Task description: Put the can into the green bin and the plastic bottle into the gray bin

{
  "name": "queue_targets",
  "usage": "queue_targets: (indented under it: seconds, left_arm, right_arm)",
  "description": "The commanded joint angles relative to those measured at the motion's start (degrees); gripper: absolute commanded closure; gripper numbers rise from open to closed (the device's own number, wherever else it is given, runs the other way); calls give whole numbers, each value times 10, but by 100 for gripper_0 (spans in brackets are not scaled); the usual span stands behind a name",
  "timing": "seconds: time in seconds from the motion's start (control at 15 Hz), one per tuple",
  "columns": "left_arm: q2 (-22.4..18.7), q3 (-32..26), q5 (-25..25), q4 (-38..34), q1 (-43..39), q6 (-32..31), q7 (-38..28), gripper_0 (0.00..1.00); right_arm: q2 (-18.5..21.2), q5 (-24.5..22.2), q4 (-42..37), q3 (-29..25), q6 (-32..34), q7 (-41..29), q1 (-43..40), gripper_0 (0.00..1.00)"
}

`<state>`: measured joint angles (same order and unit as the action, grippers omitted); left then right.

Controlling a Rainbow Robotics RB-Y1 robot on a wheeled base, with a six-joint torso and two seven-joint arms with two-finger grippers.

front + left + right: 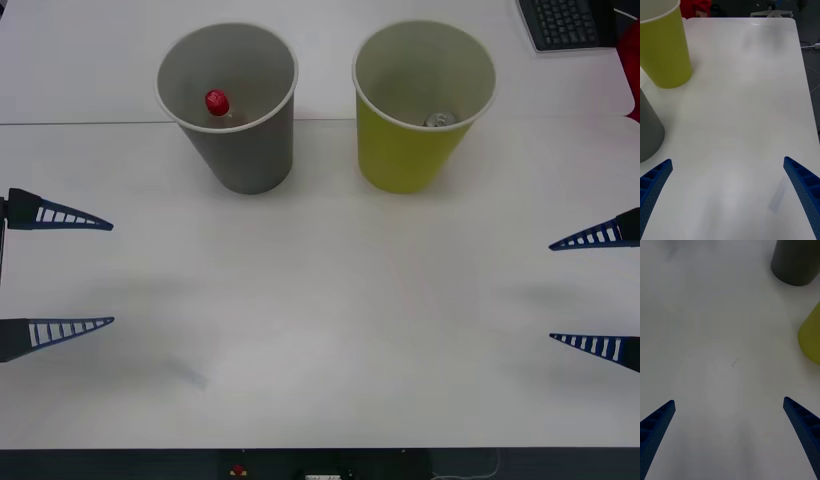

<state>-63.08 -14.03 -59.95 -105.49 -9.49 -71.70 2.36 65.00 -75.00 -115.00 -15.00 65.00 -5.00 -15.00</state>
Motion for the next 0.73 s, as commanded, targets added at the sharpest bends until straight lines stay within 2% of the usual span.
queue_targets:
  seconds: [0.07,0.73]
  left_arm:
    - [-1,-5,-3,-5,-16,0,7,0]
    - [0,-22,-22,-10,-16,5,28,0]
  right_arm:
    - [0,0,0,0,0,0,0,0]
    - [0,0,0,0,0,0,0,0]
